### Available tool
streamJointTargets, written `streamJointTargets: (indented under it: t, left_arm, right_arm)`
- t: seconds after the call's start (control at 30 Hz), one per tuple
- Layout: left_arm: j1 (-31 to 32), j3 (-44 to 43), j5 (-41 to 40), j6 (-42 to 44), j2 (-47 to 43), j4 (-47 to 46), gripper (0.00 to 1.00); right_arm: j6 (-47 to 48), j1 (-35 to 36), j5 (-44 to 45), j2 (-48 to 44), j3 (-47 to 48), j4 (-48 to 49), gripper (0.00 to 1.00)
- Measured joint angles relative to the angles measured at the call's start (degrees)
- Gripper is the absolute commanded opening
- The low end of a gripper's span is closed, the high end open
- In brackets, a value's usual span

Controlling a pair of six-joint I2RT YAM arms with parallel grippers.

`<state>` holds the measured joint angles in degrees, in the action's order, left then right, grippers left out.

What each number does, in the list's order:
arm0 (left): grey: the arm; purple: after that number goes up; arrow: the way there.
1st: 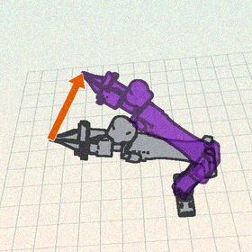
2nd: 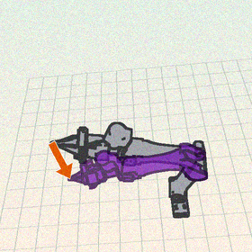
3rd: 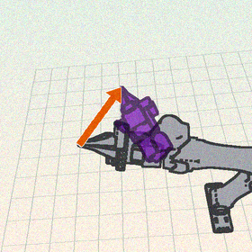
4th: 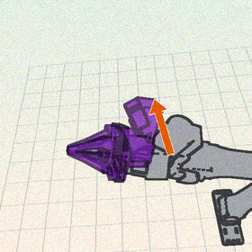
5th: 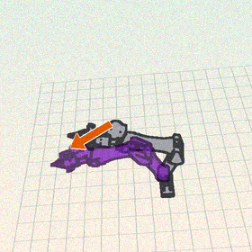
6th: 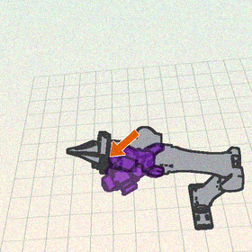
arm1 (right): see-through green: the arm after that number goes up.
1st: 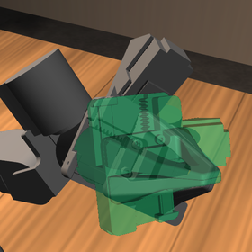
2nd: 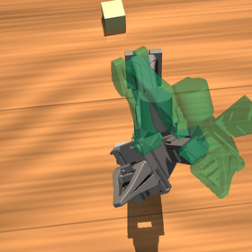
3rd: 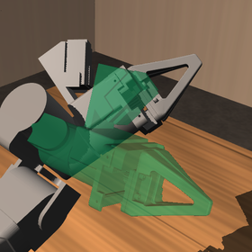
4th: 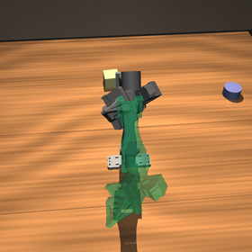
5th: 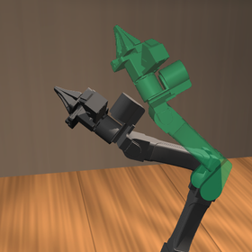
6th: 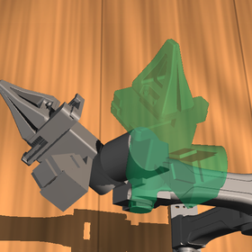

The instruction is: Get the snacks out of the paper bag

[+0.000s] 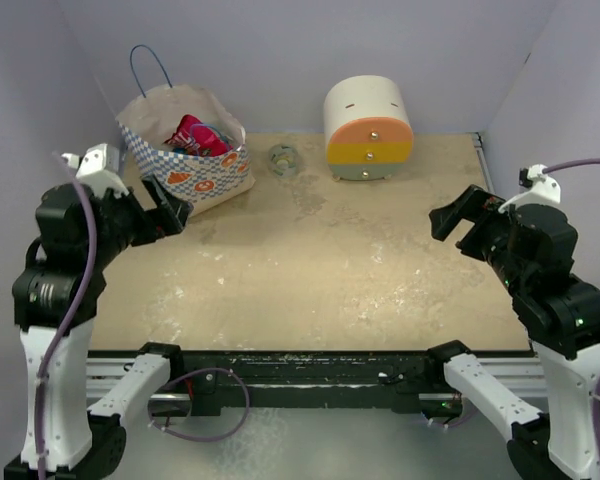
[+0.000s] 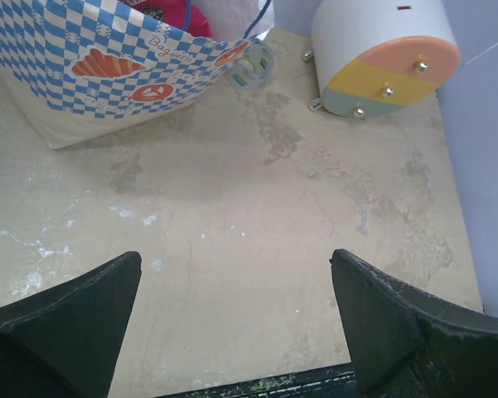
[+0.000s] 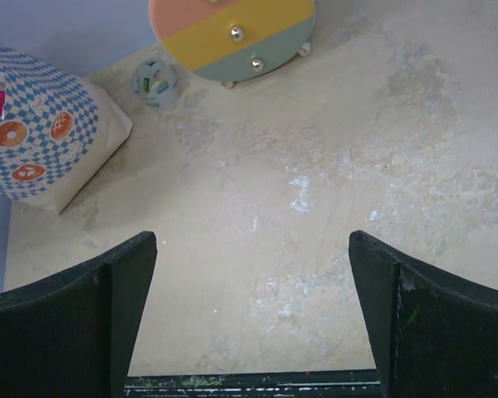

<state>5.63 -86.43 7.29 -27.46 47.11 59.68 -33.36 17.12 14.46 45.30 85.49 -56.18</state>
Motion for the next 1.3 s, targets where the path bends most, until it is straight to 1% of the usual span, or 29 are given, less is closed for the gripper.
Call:
streamJointTargets:
  t: [0.13,0.27,0.4,0.5,0.6,0.73,0.83,0.87,0.97,1.03,1.17,1.3]
  left_arm:
    - [0.0,-1.2,-0.6,-1.0,8.5,-1.2,0.99]
    - [0.0,-4.1,-0.7,-2.7,18.4,-3.3,0.99]
    - [0.0,-7.2,-0.8,-3.4,26.4,-6.1,0.99]
    - [0.0,-9.1,-1.4,-2.6,30.5,-8.7,0.99]
    - [0.0,-9.3,-2.5,0.2,32.6,-12.0,1.0]
    - [0.0,-7.2,-5.5,6.3,32.7,-18.9,0.96]
    - [0.0,-1.9,-7.8,11.4,31.0,-27.3,0.91]
    - [0.0,1.3,-8.1,13.6,29.9,-31.5,0.9]
    - [0.0,8.2,-8.7,18.7,27.7,-40.7,0.91]
    - [0.0,10.7,-9.4,21.8,27.9,-46.8,0.9]
    - [0.0,11.4,-9.0,26.8,30.2,-55.9,0.78]
    - [0.0,11.3,-6.9,29.6,33.3,-62.4,0.61]
  right_arm:
    - [-1.8,0.0,-0.1,2.2,-1.6,1.7,0.99]
    - [-2.8,0.0,-0.2,4.5,-3.5,5.1,1.0]
    - [-2.0,0.0,-0.5,7.5,-5.6,11.5,1.0]
    - [-0.1,0.0,-0.9,10.4,-7.7,17.7,1.0]
    - [2.6,0.0,-0.8,14.7,-8.3,22.9,1.0]
    - [6.9,0.0,-0.6,22.1,-8.3,28.7,1.0]
    - [8.8,0.0,-0.7,25.5,-8.3,31.0,1.0]
    - [9.5,0.0,-1.0,26.4,-8.3,32.0,1.0]
    - [11.1,0.0,-2.7,27.5,-8.2,34.5,1.0]
    - [12.4,0.0,-3.7,27.6,-7.7,35.7,1.0]
    - [14.8,0.0,-3.7,27.6,-5.5,37.0,1.0]
    - [15.7,0.0,-4.1,27.0,-4.9,37.5,1.0]
